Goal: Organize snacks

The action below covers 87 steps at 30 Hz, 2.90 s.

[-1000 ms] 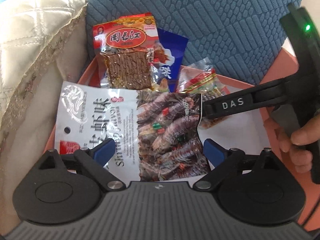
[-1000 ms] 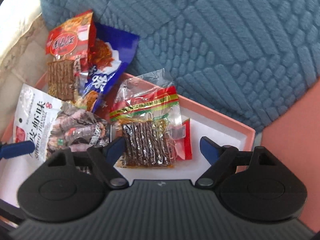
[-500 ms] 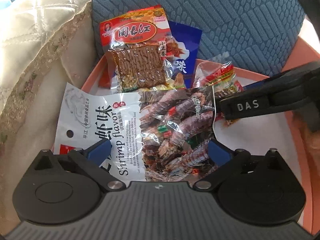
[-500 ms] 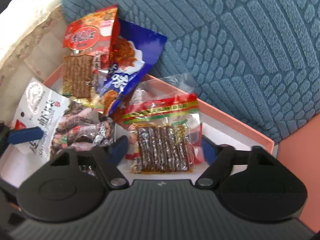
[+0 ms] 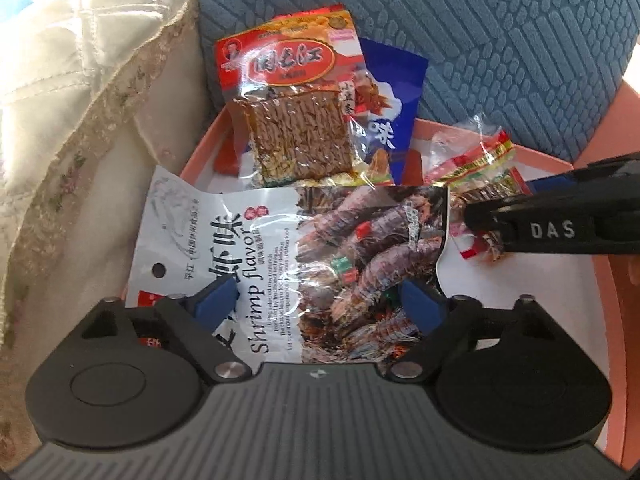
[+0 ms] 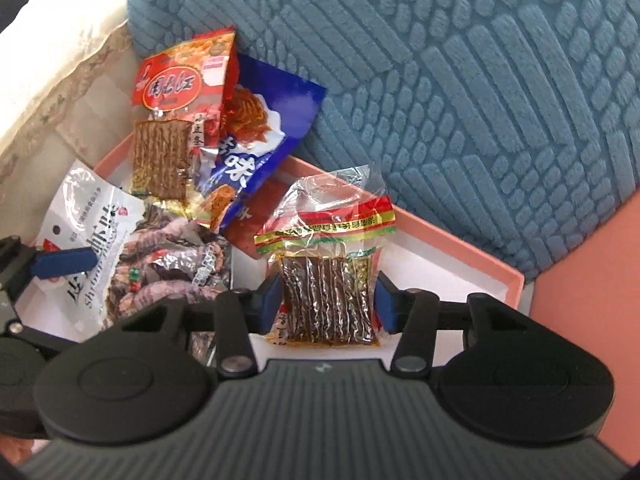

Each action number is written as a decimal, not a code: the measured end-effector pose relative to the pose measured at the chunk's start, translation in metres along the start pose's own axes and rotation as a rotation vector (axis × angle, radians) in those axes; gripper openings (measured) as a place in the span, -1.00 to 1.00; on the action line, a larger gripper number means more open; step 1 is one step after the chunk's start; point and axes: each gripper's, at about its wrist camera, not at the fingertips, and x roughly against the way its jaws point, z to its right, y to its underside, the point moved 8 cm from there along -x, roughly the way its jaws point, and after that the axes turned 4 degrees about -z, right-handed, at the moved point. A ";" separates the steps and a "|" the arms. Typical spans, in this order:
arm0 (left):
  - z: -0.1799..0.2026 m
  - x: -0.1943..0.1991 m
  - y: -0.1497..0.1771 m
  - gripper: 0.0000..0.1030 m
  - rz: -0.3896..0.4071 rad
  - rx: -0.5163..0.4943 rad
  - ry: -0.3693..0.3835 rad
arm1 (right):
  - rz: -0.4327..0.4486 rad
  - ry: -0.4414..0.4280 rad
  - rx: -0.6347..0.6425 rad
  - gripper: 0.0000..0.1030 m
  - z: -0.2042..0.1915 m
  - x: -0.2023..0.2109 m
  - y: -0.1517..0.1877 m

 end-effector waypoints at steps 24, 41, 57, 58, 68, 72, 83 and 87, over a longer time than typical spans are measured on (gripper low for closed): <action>-0.031 0.039 0.046 -0.99 -0.038 0.207 0.140 | 0.025 -0.005 -0.027 -0.01 -0.021 0.053 0.030; -0.044 0.050 0.043 -0.94 0.027 0.210 0.177 | 0.036 -0.026 -0.110 -0.01 -0.023 0.061 0.034; -0.007 0.038 0.007 0.88 0.127 0.065 0.175 | 0.094 -0.016 -0.171 -0.01 -0.004 0.073 0.025; -0.005 0.034 0.005 0.94 0.127 0.060 0.159 | 0.099 -0.014 -0.173 -0.01 -0.002 0.075 0.024; 0.006 0.004 -0.010 1.00 0.076 0.089 0.044 | 0.139 0.002 -0.189 -0.01 0.009 0.089 0.023; 0.009 -0.006 -0.019 1.00 0.045 0.127 -0.006 | 0.148 0.005 -0.193 -0.01 0.012 0.092 0.024; 0.024 -0.011 -0.027 1.00 0.047 0.118 0.069 | 0.172 0.002 -0.220 -0.01 0.020 0.097 0.030; 0.035 -0.016 -0.024 1.00 0.046 0.028 0.030 | 0.177 -0.005 -0.228 -0.01 0.022 0.099 0.029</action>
